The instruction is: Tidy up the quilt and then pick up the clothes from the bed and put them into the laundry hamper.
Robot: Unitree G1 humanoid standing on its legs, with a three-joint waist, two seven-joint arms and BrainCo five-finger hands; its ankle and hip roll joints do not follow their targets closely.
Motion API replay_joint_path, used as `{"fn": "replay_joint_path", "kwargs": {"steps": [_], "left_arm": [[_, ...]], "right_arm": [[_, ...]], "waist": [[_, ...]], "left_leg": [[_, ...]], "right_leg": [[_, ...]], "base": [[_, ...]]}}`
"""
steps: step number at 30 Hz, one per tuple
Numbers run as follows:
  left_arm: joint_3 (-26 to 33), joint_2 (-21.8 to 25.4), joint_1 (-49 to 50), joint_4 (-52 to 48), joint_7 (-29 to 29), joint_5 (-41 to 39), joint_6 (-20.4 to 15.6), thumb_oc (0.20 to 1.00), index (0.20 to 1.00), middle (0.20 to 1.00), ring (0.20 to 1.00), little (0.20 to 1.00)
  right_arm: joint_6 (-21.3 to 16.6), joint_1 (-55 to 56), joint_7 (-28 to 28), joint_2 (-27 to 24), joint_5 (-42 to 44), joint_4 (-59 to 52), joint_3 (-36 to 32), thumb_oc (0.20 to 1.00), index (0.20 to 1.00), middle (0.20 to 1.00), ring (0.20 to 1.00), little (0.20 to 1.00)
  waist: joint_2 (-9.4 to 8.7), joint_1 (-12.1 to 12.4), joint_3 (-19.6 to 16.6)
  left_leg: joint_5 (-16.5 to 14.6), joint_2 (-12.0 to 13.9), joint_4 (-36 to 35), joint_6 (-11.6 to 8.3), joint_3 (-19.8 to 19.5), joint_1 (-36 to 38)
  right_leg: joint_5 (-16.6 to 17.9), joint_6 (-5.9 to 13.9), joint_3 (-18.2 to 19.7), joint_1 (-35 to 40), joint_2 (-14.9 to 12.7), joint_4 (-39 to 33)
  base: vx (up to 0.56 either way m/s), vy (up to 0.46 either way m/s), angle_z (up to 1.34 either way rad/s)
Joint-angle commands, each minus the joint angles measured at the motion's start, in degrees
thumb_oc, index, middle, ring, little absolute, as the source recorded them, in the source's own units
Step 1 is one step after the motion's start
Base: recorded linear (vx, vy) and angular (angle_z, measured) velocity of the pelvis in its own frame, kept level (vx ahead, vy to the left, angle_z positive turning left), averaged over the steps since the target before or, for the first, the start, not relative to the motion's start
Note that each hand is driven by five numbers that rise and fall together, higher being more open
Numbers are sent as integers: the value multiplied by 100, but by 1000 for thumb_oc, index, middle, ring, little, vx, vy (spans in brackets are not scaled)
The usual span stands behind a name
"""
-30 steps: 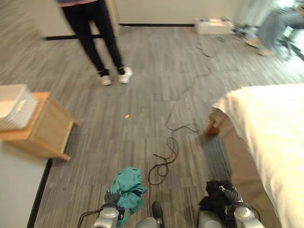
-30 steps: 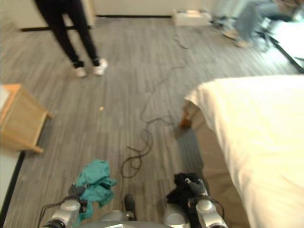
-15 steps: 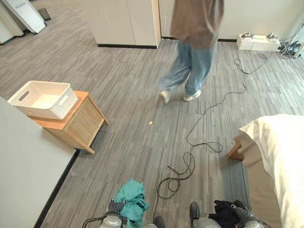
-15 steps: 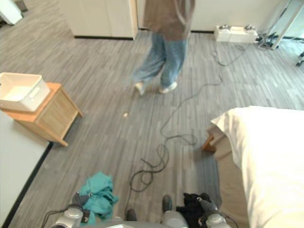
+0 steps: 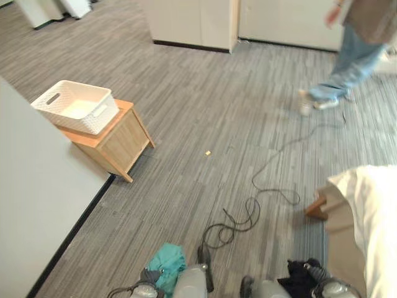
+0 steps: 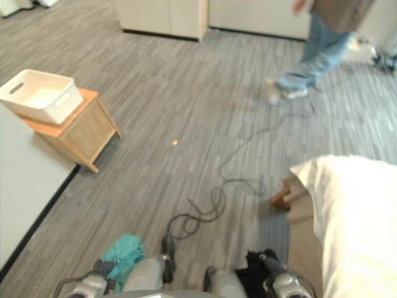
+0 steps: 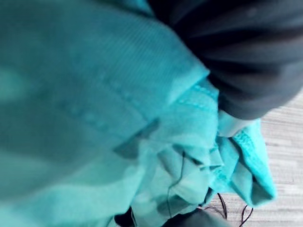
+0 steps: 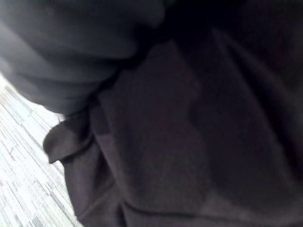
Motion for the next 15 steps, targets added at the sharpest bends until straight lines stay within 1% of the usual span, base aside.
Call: {"fn": "replay_joint_path", "kwargs": {"steps": [1, 2, 3, 4, 5, 6, 7, 8, 9, 10, 11, 12, 13, 14, 15], "left_arm": [[-90, -17, -62, -60, -29, 327, -15, 200, 200, 200, 200, 200], [-123, 11, -79, -76, 0, 328, 8, 200, 200, 200, 200, 200], [-167, 44, -103, -93, 35, 331, 30, 200, 200, 200, 200, 200], [-166, 41, -105, -93, 36, 332, 30, 200, 200, 200, 200, 200], [-200, 87, -137, -158, 70, 335, 29, 200, 200, 200, 200, 200], [-323, 98, -228, -263, 90, 353, -18, 200, 200, 200, 200, 200], [-364, 114, -259, -379, 76, 391, -50, 200, 200, 200, 200, 200], [-408, 119, -307, -414, 98, 403, -77, 200, 200, 200, 200, 200], [-428, 118, -367, -433, 115, 398, -114, 200, 200, 200, 200, 200], [-424, 89, -456, -400, 136, 394, -151, 200, 200, 200, 200, 200], [-395, 93, -538, -343, 150, 440, -203, 200, 200, 200, 200, 200], [-345, 90, -538, -329, 156, 398, -231, 200, 200, 200, 200, 200], [-274, 79, -476, -269, 175, 345, -264, 200, 200, 200, 200, 200], [-241, 68, -418, -174, 168, 365, -276, 200, 200, 200, 200, 200], [-195, 57, -365, -149, 164, 341, -275, 200, 200, 200, 200, 200]], "right_arm": [[-145, -129, 23, -111, 227, -349, -213, 200, 200, 200, 200, 200], [-150, -147, 26, -102, 216, -406, -175, 200, 200, 200, 200, 200], [-155, -168, 13, -107, 198, -461, -173, 200, 200, 200, 200, 200], [-155, -170, 14, -110, 198, -461, -173, 200, 200, 200, 200, 200], [-160, -170, 24, -129, 194, -552, -172, 200, 200, 200, 200, 200], [-179, -152, 11, -116, 272, -597, -157, 200, 200, 200, 200, 200], [-191, -105, 12, -122, 294, -582, -155, 200, 200, 200, 200, 200], [-184, -105, 2, -136, 305, -558, -146, 200, 200, 200, 200, 200], [-183, -93, -18, -144, 306, -525, -160, 200, 200, 200, 200, 200], [-182, -84, -32, -152, 317, -458, -181, 200, 200, 200, 200, 200], [-143, -46, 15, -139, 279, -382, -178, 200, 200, 200, 200, 200], [-125, -43, 34, -126, 259, -352, -159, 200, 200, 200, 200, 200], [-114, -25, 66, -106, 223, -300, -116, 200, 200, 200, 200, 200], [-127, 5, 106, -86, 209, -255, -87, 200, 200, 200, 200, 200], [-128, 23, 127, -88, 187, -197, -94, 200, 200, 200, 200, 200]], "waist": [[22, -76, 90], [102, -172, 183], [260, -291, 268], [269, -285, 257], [370, -389, 325], [418, -585, 411], [414, -685, 423], [401, -744, 436], [378, -808, 427], [369, -909, 409], [354, -1094, 356], [369, -1133, 351], [337, -1150, 294], [310, -1167, 224], [319, -1169, 186]], "left_leg": [[-107, -404, -705, 521, -62, 470], [-155, -383, -822, 584, -94, 783], [-150, -268, -1037, 612, -198, 1124], [-141, -258, -1043, 610, -193, 1112], [-135, -196, -1236, 583, -333, 1390], [-192, -160, -1368, 486, -611, 1754], [-252, -130, -1404, 395, -727, 1874], [-325, -103, -1409, 310, -843, 1953], [-443, -74, -1409, 225, -976, 2050], [-615, -16, -1409, 137, -1153, 2191], [-841, 118, -1409, 8, -1324, 2461], [-920, 253, -1409, -73, -1357, 2689], [-975, 369, -1372, -132, -1420, 2901], [-921, 507, -1132, -196, -1491, 2986], [-671, 638, -680, -244, -1518, 2855]], "right_leg": [[1233, 1321, -266, 1260, -164, 808], [1606, 1347, -313, 957, -288, 1533], [1695, 1231, -332, 454, -299, 2230], [1705, 1226, -328, 435, -288, 2229], [1487, 1089, -386, 119, -269, 2430], [1088, 900, -392, -334, -65, 1878], [963, 881, -343, -374, -20, 1294], [921, 870, -233, -407, -15, 534], [1001, 883, -57, -455, -49, -426], [1243, 961, 322, -532, -136, -1266], [1517, 1148, 1102, -903, -210, -1812], [1542, 1238, 1220, -973, -191, -1741], [1541, 1243, 1214, -1065, -194, -1526], [1575, 1209, 1202, -1051, -164, -1331], [1622, 1134, 1137, -893, -129, -1304]], "base": [[503, 125, 18], [704, 155, 46], [366, 60, 35], [422, 26, 61], [599, -111, 74], [785, -189, 58], [732, -278, 62], [552, -288, 97], [606, -337, 118], [829, -463, 115], [844, -473, 97], [805, -484, 89], [617, -444, 84], [583, -446, 71], [534, -500, 62]]}}
